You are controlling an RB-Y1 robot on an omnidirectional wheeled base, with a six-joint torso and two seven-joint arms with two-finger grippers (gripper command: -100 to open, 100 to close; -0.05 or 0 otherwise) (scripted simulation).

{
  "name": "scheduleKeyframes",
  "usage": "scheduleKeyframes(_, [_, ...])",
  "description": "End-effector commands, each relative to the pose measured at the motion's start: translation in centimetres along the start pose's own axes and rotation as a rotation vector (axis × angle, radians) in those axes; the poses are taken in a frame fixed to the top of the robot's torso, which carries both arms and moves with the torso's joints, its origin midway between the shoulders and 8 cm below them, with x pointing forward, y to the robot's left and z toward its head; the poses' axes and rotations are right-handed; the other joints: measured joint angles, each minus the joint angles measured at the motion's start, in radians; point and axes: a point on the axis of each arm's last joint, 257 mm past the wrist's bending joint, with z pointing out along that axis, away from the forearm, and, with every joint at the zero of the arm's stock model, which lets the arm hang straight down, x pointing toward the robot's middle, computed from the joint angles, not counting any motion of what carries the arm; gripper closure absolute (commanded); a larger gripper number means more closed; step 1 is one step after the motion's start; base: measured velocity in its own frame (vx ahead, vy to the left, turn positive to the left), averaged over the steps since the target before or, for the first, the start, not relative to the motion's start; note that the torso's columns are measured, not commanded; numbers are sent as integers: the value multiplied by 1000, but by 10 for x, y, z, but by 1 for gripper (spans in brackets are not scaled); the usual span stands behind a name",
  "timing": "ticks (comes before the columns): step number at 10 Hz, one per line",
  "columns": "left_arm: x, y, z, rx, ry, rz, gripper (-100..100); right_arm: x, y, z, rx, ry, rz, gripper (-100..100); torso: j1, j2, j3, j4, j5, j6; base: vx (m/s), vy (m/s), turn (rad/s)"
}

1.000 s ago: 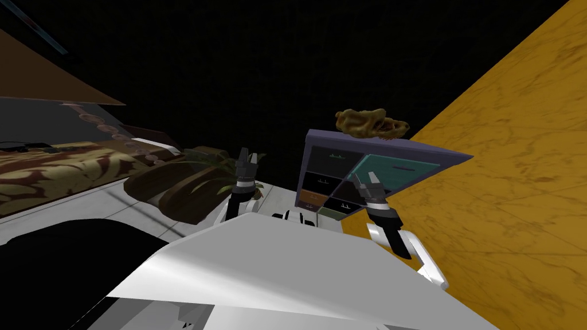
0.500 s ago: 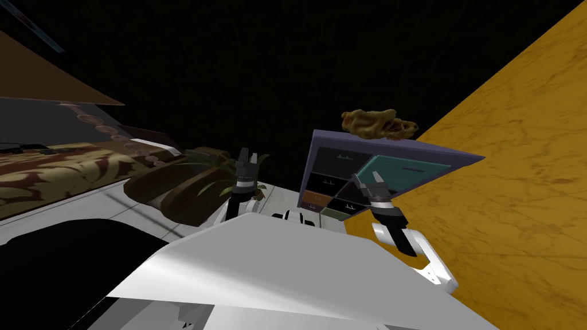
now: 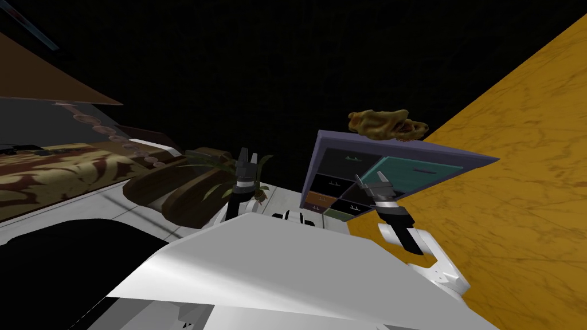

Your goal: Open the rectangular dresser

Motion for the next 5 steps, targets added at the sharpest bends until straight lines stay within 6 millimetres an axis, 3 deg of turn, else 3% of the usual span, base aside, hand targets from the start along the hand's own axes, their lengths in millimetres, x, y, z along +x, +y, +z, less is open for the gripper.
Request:
scheduleKeyframes(1, [0, 0, 0, 0, 0, 0, 0, 9, -12, 0, -4, 27, -101, -100, 0, 0, 0, 0, 0, 0, 6, 74, -12])
scheduleKeyframes(5, [0, 0, 0, 0, 0, 0, 0, 24, -36, 0, -12, 73, -270, -100, 1, -1, -1, 0, 0, 0, 7, 93, -13])
